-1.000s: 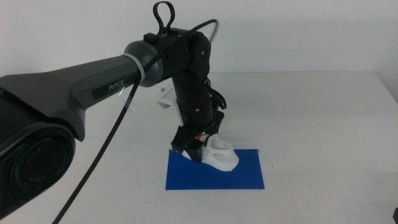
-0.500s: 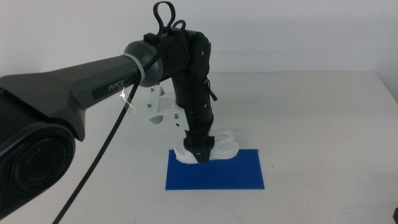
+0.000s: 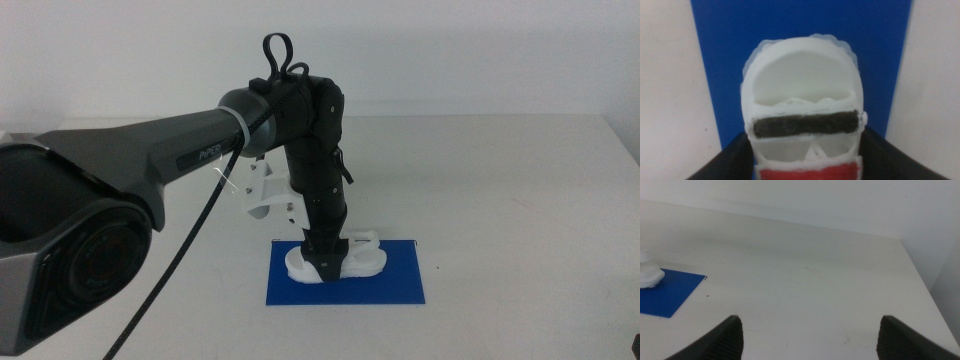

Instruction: Use one arm to grab the shoe from the table and place it on the mat.

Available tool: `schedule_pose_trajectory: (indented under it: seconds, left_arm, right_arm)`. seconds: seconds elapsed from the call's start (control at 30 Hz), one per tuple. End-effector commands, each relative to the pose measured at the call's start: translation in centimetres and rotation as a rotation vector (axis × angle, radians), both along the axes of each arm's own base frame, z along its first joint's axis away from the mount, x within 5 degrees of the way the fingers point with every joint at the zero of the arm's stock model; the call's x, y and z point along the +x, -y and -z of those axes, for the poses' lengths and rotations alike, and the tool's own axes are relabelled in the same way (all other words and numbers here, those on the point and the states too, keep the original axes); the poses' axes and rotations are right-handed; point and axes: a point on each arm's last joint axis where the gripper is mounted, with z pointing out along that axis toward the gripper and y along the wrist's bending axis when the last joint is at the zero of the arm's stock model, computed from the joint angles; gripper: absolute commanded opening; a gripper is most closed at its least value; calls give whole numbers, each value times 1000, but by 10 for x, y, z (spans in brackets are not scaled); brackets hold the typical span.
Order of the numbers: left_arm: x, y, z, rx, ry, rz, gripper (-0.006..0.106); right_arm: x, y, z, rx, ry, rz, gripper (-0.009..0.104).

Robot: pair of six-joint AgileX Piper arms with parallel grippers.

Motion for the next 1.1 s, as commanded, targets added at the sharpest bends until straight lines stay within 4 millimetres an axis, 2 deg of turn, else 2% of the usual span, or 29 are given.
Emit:
schedule_pose_trajectory:
  seconds: [0.0, 0.27, 0.3, 0.4, 0.43, 0.57, 0.8, 1.07]
  left_arm:
    - [-8, -1, -32, -12, -10, 15, 5]
    - [-8, 1, -24, -18, -38, 10, 5]
    - [-8, 1, -24, -23, -41, 20, 12]
    - [-8, 1, -24, -24, -39, 23, 24]
    - [-8, 2, -28, -28, -31, 25, 76]
    - [-5, 3, -41, -51, 7, 33, 94]
    - [-8, 1, -75, -100, 80, 33, 94]
    - [-23, -9, -125, -162, 165, -23, 94]
  right_arm:
    - [1, 0, -5, -16, 66, -5, 78]
    - [1, 0, -5, -16, 66, -5, 78]
    - [1, 0, -5, -16, 66, -5, 78]
    - [1, 0, -5, -16, 66, -5, 78]
    - [1, 0, -5, -16, 66, -5, 78]
    - [1, 0, -5, -16, 66, -5, 78]
    - [1, 0, -5, -16, 66, -5, 78]
    - [1, 0, -5, -16, 66, -5, 78]
